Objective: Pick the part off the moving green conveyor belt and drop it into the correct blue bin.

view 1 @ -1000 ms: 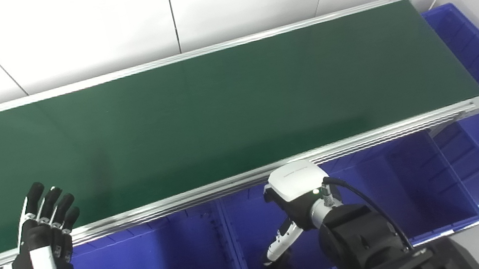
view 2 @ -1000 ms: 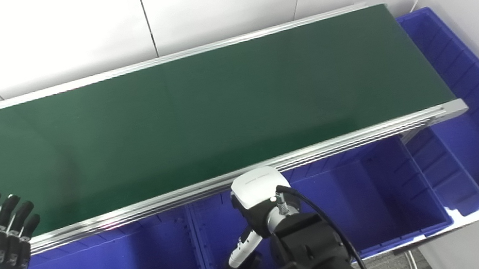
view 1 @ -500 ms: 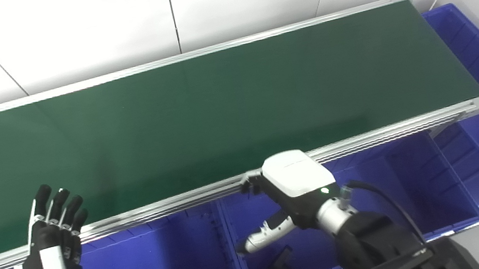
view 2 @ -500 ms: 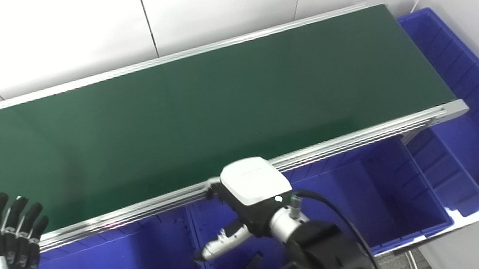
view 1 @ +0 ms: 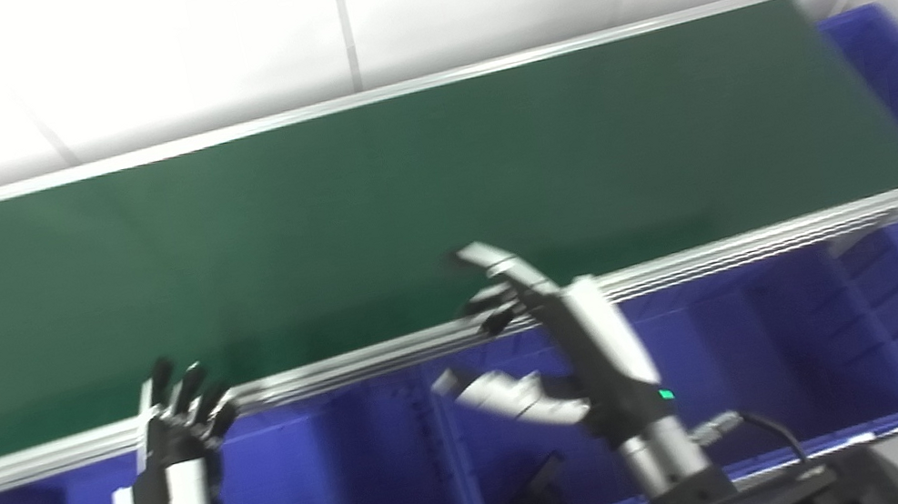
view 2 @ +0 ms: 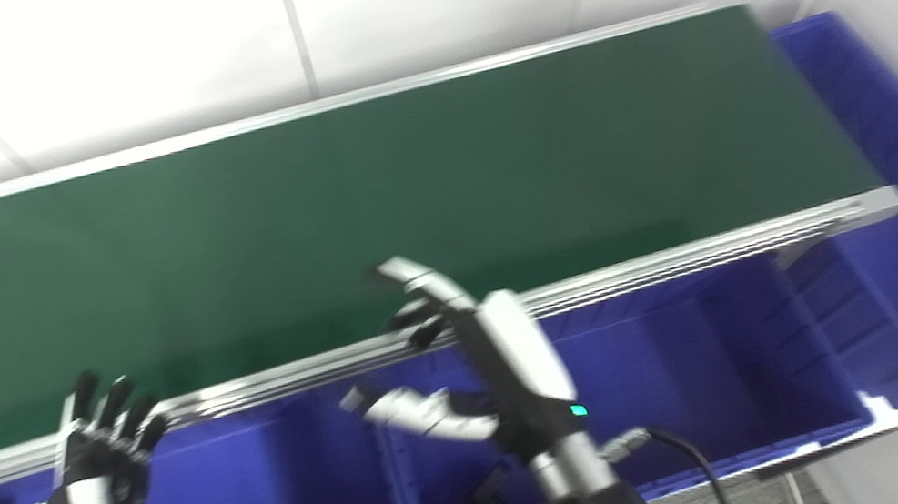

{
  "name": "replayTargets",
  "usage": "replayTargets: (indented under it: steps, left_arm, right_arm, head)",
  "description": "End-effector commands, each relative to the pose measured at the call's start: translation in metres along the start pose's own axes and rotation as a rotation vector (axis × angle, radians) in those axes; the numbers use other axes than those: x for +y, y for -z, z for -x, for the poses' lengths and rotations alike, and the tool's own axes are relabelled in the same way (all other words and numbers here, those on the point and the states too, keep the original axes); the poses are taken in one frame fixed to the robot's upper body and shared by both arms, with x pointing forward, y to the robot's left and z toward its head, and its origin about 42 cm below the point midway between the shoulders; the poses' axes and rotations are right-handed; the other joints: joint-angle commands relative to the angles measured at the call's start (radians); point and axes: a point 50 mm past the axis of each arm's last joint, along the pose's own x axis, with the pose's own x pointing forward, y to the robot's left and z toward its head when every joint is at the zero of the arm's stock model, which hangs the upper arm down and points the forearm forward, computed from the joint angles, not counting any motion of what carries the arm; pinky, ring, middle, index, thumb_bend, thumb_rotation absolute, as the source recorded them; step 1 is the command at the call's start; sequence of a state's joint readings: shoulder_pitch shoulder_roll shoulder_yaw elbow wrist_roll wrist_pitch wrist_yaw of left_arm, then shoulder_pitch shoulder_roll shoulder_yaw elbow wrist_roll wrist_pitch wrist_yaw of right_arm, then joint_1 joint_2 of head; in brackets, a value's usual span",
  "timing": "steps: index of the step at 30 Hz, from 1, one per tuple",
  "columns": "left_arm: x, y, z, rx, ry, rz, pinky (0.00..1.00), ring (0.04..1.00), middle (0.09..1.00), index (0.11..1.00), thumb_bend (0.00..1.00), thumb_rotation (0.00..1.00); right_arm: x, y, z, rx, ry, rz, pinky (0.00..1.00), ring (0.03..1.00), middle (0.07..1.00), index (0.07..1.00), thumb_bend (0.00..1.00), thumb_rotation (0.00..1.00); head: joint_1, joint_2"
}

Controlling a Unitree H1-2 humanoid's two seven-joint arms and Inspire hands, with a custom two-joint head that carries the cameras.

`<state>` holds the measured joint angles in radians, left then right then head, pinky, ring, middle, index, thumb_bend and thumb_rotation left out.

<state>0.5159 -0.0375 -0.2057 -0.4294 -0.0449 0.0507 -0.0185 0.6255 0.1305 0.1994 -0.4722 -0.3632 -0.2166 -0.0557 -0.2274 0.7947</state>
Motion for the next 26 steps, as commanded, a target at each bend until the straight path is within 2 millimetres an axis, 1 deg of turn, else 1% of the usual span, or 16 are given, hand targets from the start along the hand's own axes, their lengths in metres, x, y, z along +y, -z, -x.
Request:
replayTargets:
  steps: [1, 2, 3, 4, 5, 6, 9, 12, 14, 17, 18, 19, 22, 26]
  left_arm:
    - [-0.012, -0.01, 0.002, -0.108, 0.004, 0.012, 0.89, 0.895, 0.921, 0.972, 0.55, 0.84]
    - [-0.015, -0.008, 0.002, -0.109, 0.006, 0.007, 0.9, 0.896, 0.922, 0.973, 0.55, 0.84]
    - [-0.017, -0.007, 0.002, -0.11, 0.007, 0.003, 0.89, 0.892, 0.921, 0.978, 0.54, 0.84]
    - [-0.019, -0.006, 0.002, -0.114, 0.008, -0.005, 0.89, 0.891, 0.92, 0.979, 0.54, 0.84]
    - [-0.021, -0.004, 0.002, -0.117, 0.008, -0.012, 0.86, 0.88, 0.91, 0.977, 0.54, 0.83]
    - [-0.023, -0.003, 0.002, -0.119, 0.008, -0.015, 0.85, 0.873, 0.906, 0.976, 0.54, 0.83]
    - [-0.027, -0.002, 0.002, -0.116, 0.007, -0.01, 0.83, 0.866, 0.9, 0.975, 0.54, 0.81]
    - [-0.029, -0.002, 0.001, -0.115, 0.008, 0.001, 0.85, 0.873, 0.909, 0.979, 0.55, 0.8]
    - [-0.029, -0.001, 0.001, -0.12, 0.01, -0.006, 0.83, 0.87, 0.907, 0.982, 0.54, 0.8]
    - [-0.028, -0.001, 0.001, -0.121, 0.012, -0.007, 0.82, 0.867, 0.905, 0.983, 0.54, 0.8]
    - [-0.028, -0.001, 0.001, -0.12, 0.012, -0.003, 0.83, 0.872, 0.908, 0.984, 0.55, 0.81]
    - [-0.028, -0.001, 0.001, -0.119, 0.012, 0.0, 0.84, 0.876, 0.911, 0.986, 0.55, 0.81]
    - [-0.028, 0.001, 0.002, -0.123, 0.011, -0.005, 0.84, 0.877, 0.909, 0.987, 0.54, 0.82]
    - [-0.027, 0.003, 0.001, -0.138, 0.007, -0.036, 0.82, 0.867, 0.903, 0.975, 0.52, 0.83]
  right_arm:
    - [-0.006, -0.009, 0.006, -0.1, 0.101, -0.097, 0.82, 0.867, 0.967, 0.991, 0.54, 0.8]
    - [-0.009, -0.003, 0.008, -0.081, 0.106, -0.102, 0.83, 0.869, 0.969, 0.993, 0.54, 0.8]
    - [-0.011, 0.001, 0.01, -0.069, 0.11, -0.107, 0.86, 0.89, 0.975, 0.998, 0.57, 0.84]
    - [-0.012, 0.007, 0.011, -0.05, 0.116, -0.116, 0.87, 0.895, 0.977, 0.999, 0.58, 0.84]
    - [-0.014, 0.012, 0.012, -0.034, 0.122, -0.12, 0.9, 0.923, 0.989, 1.0, 0.6, 0.87]
    - [-0.015, 0.015, 0.012, -0.024, 0.126, -0.118, 0.91, 0.935, 0.995, 1.0, 0.62, 0.89]
    - [-0.018, 0.022, 0.011, -0.014, 0.126, -0.102, 0.91, 0.938, 0.999, 1.0, 0.62, 0.92]
    - [-0.018, 0.027, 0.011, -0.009, 0.114, -0.09, 0.89, 0.912, 0.986, 1.0, 0.57, 0.88]
    - [-0.017, 0.028, 0.012, -0.002, 0.112, -0.094, 0.88, 0.909, 0.978, 1.0, 0.59, 0.88]
    - [-0.014, 0.03, 0.014, 0.0, 0.105, -0.083, 0.85, 0.894, 0.963, 0.99, 0.57, 0.87]
    - [-0.014, 0.031, 0.014, -0.001, 0.101, -0.079, 0.84, 0.889, 0.96, 0.986, 0.56, 0.87]
    - [-0.013, 0.032, 0.015, 0.001, 0.099, -0.077, 0.84, 0.889, 0.96, 0.983, 0.55, 0.86]
    - [-0.012, 0.035, 0.016, 0.003, 0.095, -0.066, 0.83, 0.886, 0.958, 0.976, 0.58, 0.86]
    - [-0.01, 0.038, 0.018, -0.011, 0.074, -0.05, 0.85, 0.894, 0.96, 0.972, 0.59, 0.88]
  head:
    - [0.001, 0.001]
    - [0.042, -0.008]
    - [0.049, -0.01]
    - [0.071, -0.016]
    - [0.088, -0.022]
    - [0.092, -0.025]
    - [0.092, -0.037]
    - [0.101, -0.042]
    - [0.102, -0.045]
    - [0.102, -0.045]
    - [0.076, -0.057]
    - [0.076, -0.057]
    - [0.072, -0.07]
    - [0.074, -0.072]
